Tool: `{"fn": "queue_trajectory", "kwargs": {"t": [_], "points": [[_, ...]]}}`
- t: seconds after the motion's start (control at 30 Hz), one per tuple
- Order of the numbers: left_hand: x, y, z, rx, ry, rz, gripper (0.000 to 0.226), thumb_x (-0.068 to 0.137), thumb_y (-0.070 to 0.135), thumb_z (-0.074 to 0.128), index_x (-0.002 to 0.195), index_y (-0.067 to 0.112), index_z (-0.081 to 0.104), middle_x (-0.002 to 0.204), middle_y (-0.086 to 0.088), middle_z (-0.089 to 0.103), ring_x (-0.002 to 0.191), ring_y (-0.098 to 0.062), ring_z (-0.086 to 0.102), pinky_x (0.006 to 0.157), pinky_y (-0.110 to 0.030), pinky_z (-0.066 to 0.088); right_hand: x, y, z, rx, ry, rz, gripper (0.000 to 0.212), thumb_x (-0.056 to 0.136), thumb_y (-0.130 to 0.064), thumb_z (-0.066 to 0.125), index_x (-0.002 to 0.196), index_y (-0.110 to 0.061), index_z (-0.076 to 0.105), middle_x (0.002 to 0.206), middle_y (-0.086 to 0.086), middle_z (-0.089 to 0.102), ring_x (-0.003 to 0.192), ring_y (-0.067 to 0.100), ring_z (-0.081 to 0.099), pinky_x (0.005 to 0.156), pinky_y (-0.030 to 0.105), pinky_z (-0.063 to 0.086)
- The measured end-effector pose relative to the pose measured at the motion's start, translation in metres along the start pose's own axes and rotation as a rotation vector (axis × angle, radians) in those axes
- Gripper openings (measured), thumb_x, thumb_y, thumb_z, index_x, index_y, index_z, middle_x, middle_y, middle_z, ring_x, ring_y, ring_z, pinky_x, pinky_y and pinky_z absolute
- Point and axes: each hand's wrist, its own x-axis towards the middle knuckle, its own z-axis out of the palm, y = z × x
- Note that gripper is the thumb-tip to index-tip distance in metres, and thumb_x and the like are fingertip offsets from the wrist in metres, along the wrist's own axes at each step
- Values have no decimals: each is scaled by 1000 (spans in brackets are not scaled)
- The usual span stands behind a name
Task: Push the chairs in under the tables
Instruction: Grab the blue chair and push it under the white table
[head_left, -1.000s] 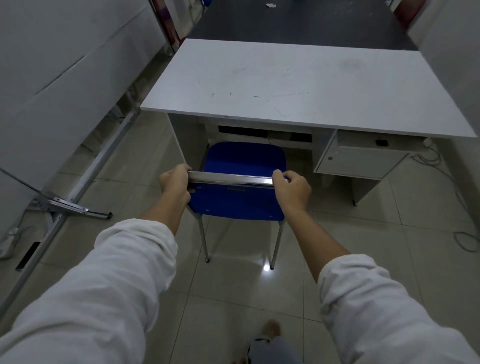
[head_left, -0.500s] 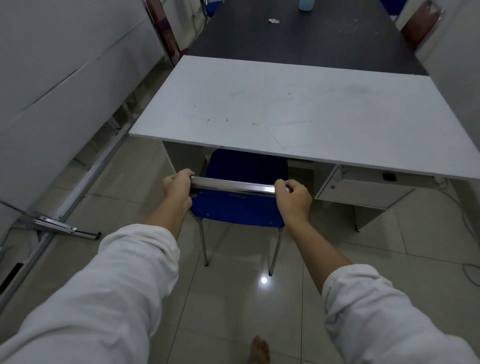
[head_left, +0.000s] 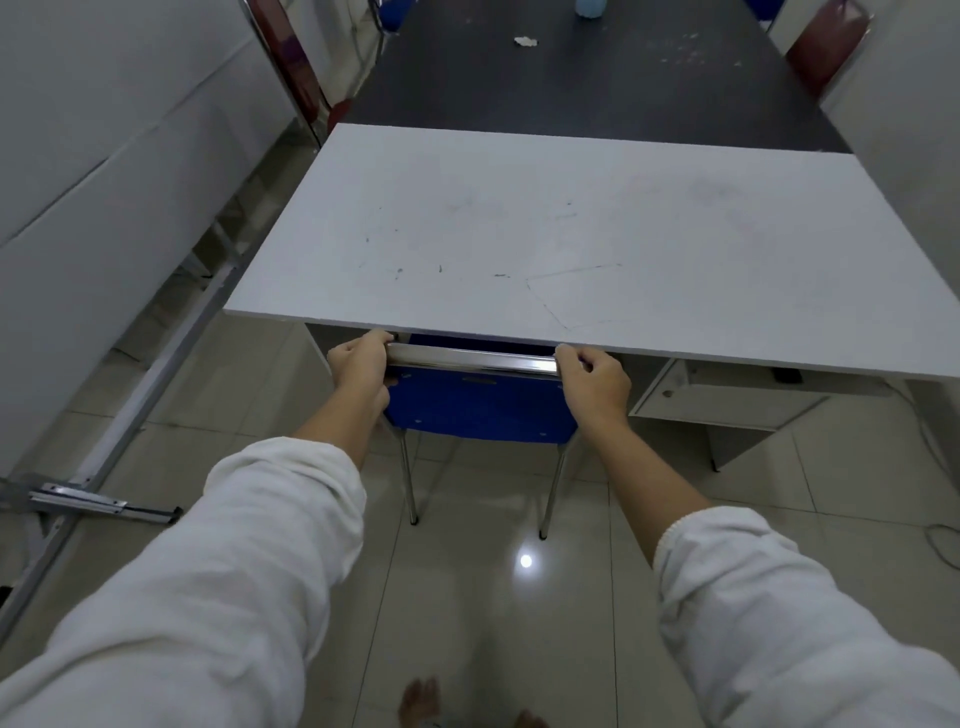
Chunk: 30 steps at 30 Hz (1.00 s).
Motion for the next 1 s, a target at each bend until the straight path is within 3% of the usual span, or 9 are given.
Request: {"fn": "queue_trajectory", "kwargs": {"t": [0.17, 0.23, 0.3, 0.4, 0.57, 0.67, 0.83, 1.0], "points": [[33, 23, -1, 64, -75, -14, 40, 76, 17, 67, 112, 6, 52, 99, -10, 55, 91, -25, 57, 69, -40, 56, 13, -8, 25, 20, 14, 16, 33, 91, -30, 52, 61, -17, 51, 63, -3, 47, 60, 11, 42, 54, 22, 35], [45, 32, -3, 93, -117, -24, 52, 74, 21, 69, 120, 3, 53, 101, -10, 55, 93, -28, 58, 59, -37, 56, 16, -11, 36, 34, 26, 19, 33, 91, -31, 52, 61, -17, 50, 62, -3, 48, 60, 10, 42, 55, 23, 36], [56, 40, -6, 107, -146, -25, 55, 74, 22, 69, 123, 1, 53, 100, -10, 54, 92, -26, 57, 60, -38, 56, 18, -14, 49, 48, 43, 29, 34, 90, -31, 53, 59, -18, 49, 61, -4, 47, 60, 10, 42, 56, 24, 36], [68, 49, -6, 113, -153, -14, 43, 79, 17, 67, 117, 4, 54, 88, -6, 52, 87, -22, 54, 68, -40, 57, 21, -20, 63, 54, 75, 44, 34, 88, -26, 52, 56, -20, 45, 58, -5, 45, 57, 10, 40, 55, 25, 35], [65, 49, 5, 98, -170, -11, 23, 78, 12, 62, 96, 8, 50, 77, -4, 48, 78, -20, 49, 62, -35, 51, 30, -26, 57, 47, 134, 51, 37, 86, -17, 50, 52, -16, 35, 54, -2, 33, 51, 11, 28, 49, 25, 25], [58, 41, 9, 65, -143, -9, 24, 78, 11, 62, 98, 8, 48, 80, -3, 48, 75, -17, 47, 72, -38, 53, 31, -20, 52, 12, 140, 43, 33, 87, -17, 49, 56, -12, 37, 56, -1, 33, 53, 11, 28, 48, 25, 23], [49, 35, 14, 4, -171, -28, 21, 79, 10, 61, 92, 10, 44, 77, -2, 44, 72, -16, 43, 65, -34, 48, 37, -14, 44, 11, 138, 55, 28, 86, -22, 48, 70, 0, 50, 71, 12, 43, 67, 19, 37, 52, 28, 26], [52, 35, 12, 24, -187, -55, 28, 79, 11, 61, 103, 8, 49, 87, -4, 48, 79, -18, 47, 66, -32, 50, 39, -11, 45, 2, 130, 52, 30, 88, -22, 47, 73, 3, 52, 73, 13, 47, 68, 19, 40, 53, 28, 28]]}}
